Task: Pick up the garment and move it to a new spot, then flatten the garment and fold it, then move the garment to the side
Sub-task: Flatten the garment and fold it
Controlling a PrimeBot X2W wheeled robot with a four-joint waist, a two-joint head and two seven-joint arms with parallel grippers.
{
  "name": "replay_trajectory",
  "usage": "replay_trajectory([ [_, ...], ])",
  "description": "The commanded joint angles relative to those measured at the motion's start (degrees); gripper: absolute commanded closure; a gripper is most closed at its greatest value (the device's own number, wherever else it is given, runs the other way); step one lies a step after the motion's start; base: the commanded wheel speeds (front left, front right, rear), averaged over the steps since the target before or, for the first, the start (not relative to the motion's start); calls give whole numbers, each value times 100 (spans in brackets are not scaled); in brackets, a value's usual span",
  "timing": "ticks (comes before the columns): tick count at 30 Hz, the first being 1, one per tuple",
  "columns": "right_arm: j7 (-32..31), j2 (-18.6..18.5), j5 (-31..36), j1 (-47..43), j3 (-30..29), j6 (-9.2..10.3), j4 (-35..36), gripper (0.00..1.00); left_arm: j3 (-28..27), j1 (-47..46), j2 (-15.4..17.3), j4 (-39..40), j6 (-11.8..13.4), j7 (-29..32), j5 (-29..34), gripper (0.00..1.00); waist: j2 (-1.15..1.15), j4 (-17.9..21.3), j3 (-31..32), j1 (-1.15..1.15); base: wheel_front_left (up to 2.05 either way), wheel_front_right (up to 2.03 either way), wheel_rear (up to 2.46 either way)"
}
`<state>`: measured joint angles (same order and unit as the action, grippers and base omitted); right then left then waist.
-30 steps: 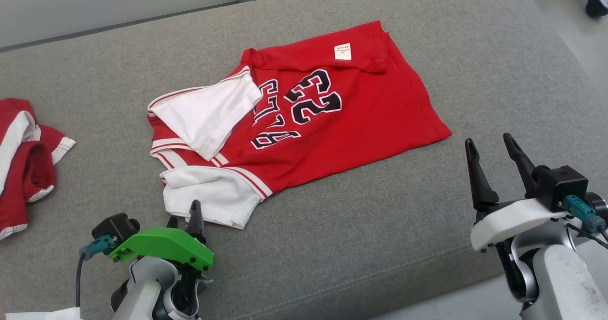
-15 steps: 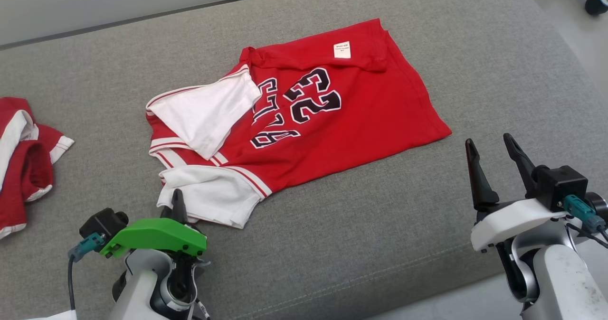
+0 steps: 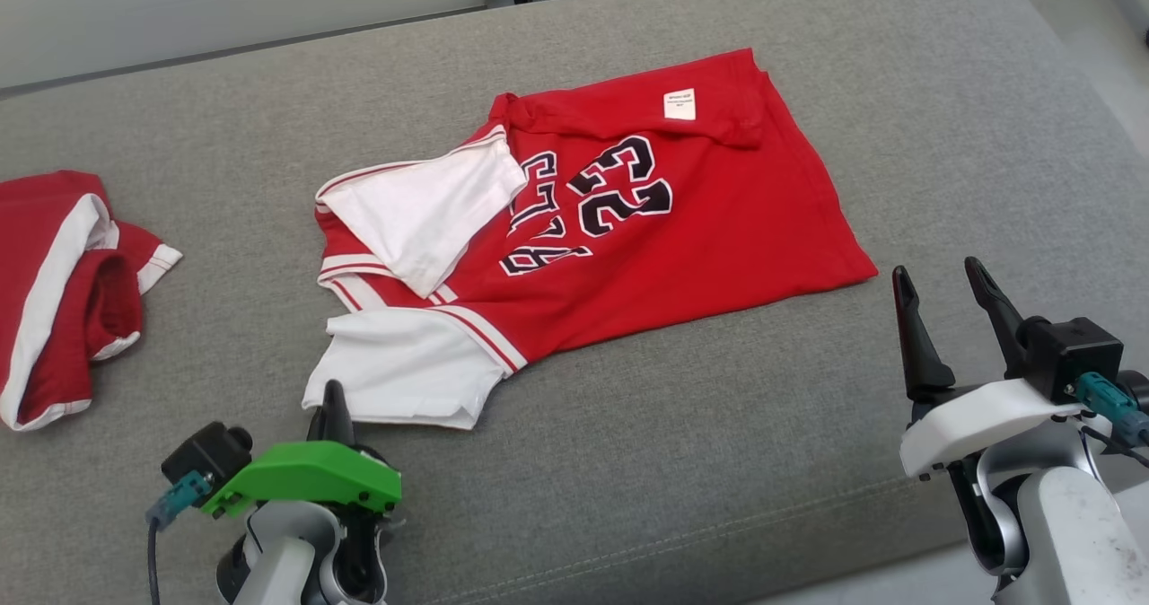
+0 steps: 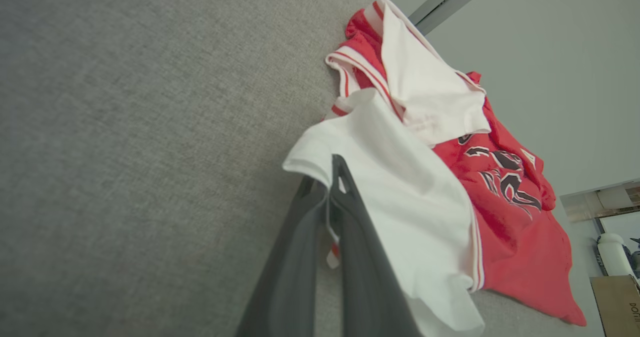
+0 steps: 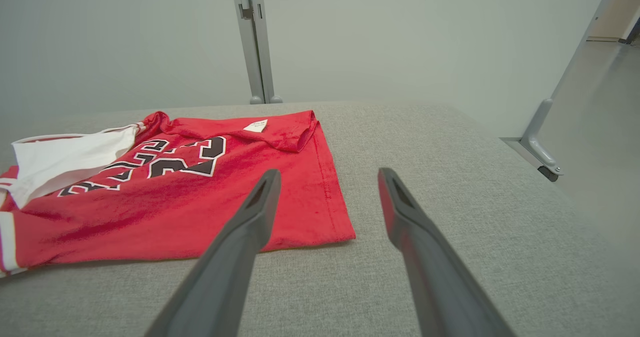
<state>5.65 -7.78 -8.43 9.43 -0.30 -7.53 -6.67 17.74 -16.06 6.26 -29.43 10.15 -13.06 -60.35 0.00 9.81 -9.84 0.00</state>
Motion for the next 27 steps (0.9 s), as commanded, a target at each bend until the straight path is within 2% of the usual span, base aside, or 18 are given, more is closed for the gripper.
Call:
replay_trajectory([
  [1, 26, 16, 29, -89, -9, 8, 9, 0, -15, 174, 29, 43, 53, -50, 66, 100, 0, -160, 50, 0, 0, 0, 0],
  [9, 3, 47, 27, -13, 54, 8, -45, 0, -15, 562, -70, 37, 185, -134, 120, 100, 0, -349, 90, 0, 0, 0, 0],
  [22, 15, 69, 69, -89, 29, 8, -211, 0, -352, 864, -261, 14, 289, -216, 555, 100, 0, -223, 179, 0, 0, 0, 0],
  [23, 16, 78, 69, -99, 20, 8, -225, 0, -367, 906, -273, 27, 294, -216, 588, 61, 0, -215, 189, 0, 0, 0, 0],
  [24, 16, 78, 69, -99, 20, 8, -225, 0, -367, 906, -273, 27, 294, -216, 588, 61, 0, -215, 189, 0, 0, 0, 0],
  [25, 20, 88, 70, -112, 11, 8, -237, 0, -375, 942, -282, 42, 295, -217, 615, 28, 0, -209, 201, 0, 0, 0, 0],
  [26, 25, 100, 81, -121, 7, 8, -251, 0, -376, 976, -289, 60, 288, -217, 651, 0, 0, -203, 213, 0, 0, 0, 0],
  [27, 31, 113, 86, -129, 2, 8, -266, 0, -358, 1020, -298, 74, 281, -218, 676, 0, 0, -198, 229, 0, 0, 0, 0],
])
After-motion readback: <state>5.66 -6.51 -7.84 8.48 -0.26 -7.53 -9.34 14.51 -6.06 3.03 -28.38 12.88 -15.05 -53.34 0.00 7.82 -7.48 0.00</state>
